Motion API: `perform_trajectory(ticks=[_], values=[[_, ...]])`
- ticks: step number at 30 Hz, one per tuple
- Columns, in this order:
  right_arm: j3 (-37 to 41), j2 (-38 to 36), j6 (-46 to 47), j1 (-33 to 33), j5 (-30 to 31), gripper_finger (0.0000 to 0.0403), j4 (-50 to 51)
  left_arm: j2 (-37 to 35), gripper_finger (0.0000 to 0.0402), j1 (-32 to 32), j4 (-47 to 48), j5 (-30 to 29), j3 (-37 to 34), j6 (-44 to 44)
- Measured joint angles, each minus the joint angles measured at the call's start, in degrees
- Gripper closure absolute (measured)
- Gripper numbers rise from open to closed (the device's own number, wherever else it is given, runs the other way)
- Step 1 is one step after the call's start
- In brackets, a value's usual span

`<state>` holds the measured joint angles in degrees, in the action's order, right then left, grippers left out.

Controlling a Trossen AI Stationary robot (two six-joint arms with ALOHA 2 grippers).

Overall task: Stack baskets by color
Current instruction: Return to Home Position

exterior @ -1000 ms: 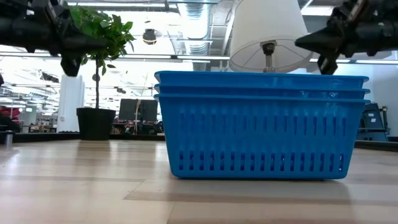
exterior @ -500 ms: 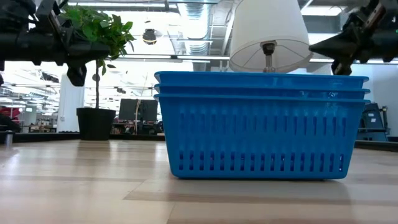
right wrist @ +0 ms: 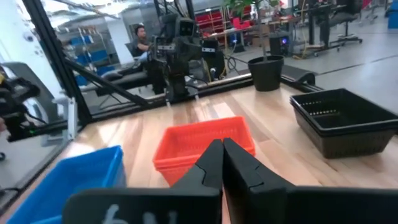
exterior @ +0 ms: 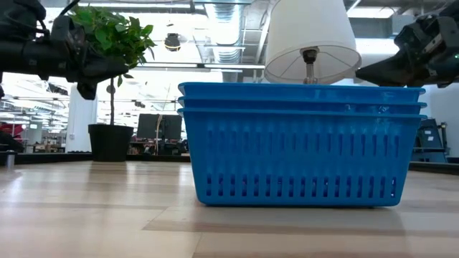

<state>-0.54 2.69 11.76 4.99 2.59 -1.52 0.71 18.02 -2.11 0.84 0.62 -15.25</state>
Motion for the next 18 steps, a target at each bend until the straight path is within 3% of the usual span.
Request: perform_trajectory(ticks=[3, 11, 18], values=[[0.0, 0.0, -0.1, 0.0, 0.0, 0.0368, 0.2, 0.0, 0.0401, 0.0, 0.5, -0.4, 0.0, 1.2], [0.1, 0.0, -0.1, 0.0, 0.1, 0.0359, 0.0, 0.0, 0.0401, 0.0, 0.6, -1.6, 0.0, 15.2], [0.1, 0.0, -0.2, 0.0, 0.1, 0.036, -0.1, 0.0, 0.0401, 0.0, 0.6, -1.5, 0.0, 14.6]])
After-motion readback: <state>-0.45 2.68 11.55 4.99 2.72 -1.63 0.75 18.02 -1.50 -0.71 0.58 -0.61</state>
